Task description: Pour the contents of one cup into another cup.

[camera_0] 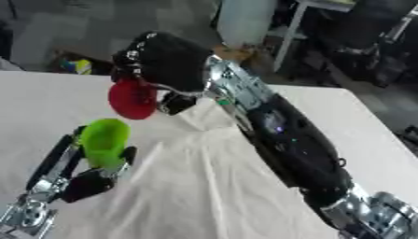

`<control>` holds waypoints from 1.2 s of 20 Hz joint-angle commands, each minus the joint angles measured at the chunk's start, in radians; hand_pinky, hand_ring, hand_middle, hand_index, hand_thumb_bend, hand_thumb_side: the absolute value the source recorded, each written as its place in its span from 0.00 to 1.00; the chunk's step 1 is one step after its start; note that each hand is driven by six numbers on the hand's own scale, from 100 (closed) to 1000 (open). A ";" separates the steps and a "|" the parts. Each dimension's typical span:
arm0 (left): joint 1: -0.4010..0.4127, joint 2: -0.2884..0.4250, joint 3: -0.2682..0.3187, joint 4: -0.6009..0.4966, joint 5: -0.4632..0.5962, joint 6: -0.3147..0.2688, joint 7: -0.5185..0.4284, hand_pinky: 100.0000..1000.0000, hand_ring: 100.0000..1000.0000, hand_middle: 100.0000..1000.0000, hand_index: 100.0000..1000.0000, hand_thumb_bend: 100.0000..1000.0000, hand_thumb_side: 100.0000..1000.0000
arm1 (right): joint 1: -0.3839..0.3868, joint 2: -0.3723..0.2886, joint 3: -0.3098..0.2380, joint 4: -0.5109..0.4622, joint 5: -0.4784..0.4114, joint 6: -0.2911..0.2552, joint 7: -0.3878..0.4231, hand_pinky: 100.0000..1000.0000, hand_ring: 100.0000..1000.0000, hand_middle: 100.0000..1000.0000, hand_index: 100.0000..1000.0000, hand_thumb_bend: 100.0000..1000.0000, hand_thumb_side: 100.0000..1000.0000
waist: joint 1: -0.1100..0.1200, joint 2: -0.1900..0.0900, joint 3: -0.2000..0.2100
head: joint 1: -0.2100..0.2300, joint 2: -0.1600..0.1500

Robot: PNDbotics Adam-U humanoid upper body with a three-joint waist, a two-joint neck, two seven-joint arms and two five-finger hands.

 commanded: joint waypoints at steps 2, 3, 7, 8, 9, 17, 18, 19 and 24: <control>-0.022 -0.006 0.006 -0.008 0.003 -0.001 -0.003 0.09 0.43 0.46 0.73 0.00 0.37 | -0.023 -0.020 -0.001 -0.026 0.065 0.018 -0.034 0.45 0.46 0.59 0.72 0.00 0.16 | 0.010 -0.020 -0.001 | -0.002 0.003; -0.023 -0.006 0.006 -0.009 0.003 -0.001 -0.004 0.09 0.43 0.46 0.73 0.00 0.37 | -0.023 -0.020 0.001 -0.028 0.078 0.023 -0.040 0.45 0.47 0.60 0.72 0.00 0.18 | 0.010 -0.020 -0.001 | -0.001 0.003; -0.026 -0.007 0.006 -0.009 0.006 0.000 -0.005 0.09 0.43 0.46 0.73 0.00 0.37 | -0.026 -0.018 0.008 -0.038 0.116 0.041 -0.060 0.45 0.48 0.63 0.73 0.00 0.20 | 0.010 -0.022 -0.002 | -0.003 0.003; -0.027 -0.007 0.006 -0.009 0.006 0.000 -0.005 0.09 0.43 0.46 0.73 0.00 0.37 | -0.027 -0.018 0.010 -0.040 0.124 0.044 -0.062 0.45 0.48 0.63 0.73 0.00 0.21 | 0.010 -0.022 -0.002 | -0.003 0.003; -0.028 -0.007 0.006 -0.010 0.007 0.001 -0.005 0.09 0.43 0.46 0.73 0.00 0.37 | -0.028 -0.018 0.012 -0.043 0.131 0.048 -0.065 0.44 0.48 0.63 0.73 0.00 0.22 | 0.010 -0.023 -0.002 | -0.003 0.003; -0.034 -0.010 0.005 -0.009 0.012 0.003 -0.006 0.09 0.43 0.46 0.73 0.00 0.38 | -0.032 -0.009 0.022 -0.057 0.165 0.072 -0.078 0.44 0.49 0.64 0.73 0.00 0.27 | 0.009 -0.026 -0.002 | -0.004 0.003; -0.035 -0.010 0.005 -0.010 0.013 0.003 -0.007 0.09 0.43 0.46 0.73 0.00 0.38 | -0.032 -0.009 0.023 -0.058 0.167 0.073 -0.078 0.44 0.49 0.64 0.73 0.00 0.26 | 0.009 -0.026 -0.002 | -0.004 0.003; -0.035 -0.010 0.004 -0.010 0.013 0.003 -0.007 0.09 0.43 0.46 0.73 0.00 0.38 | -0.033 -0.009 0.024 -0.058 0.168 0.073 -0.077 0.44 0.49 0.64 0.73 0.00 0.26 | 0.009 -0.027 -0.002 | -0.004 0.003; -0.036 -0.010 0.003 -0.012 0.015 0.004 -0.008 0.09 0.43 0.46 0.73 0.00 0.38 | -0.032 -0.008 0.026 -0.062 0.169 0.074 -0.079 0.44 0.49 0.64 0.73 0.00 0.27 | 0.008 -0.027 -0.001 | -0.004 0.002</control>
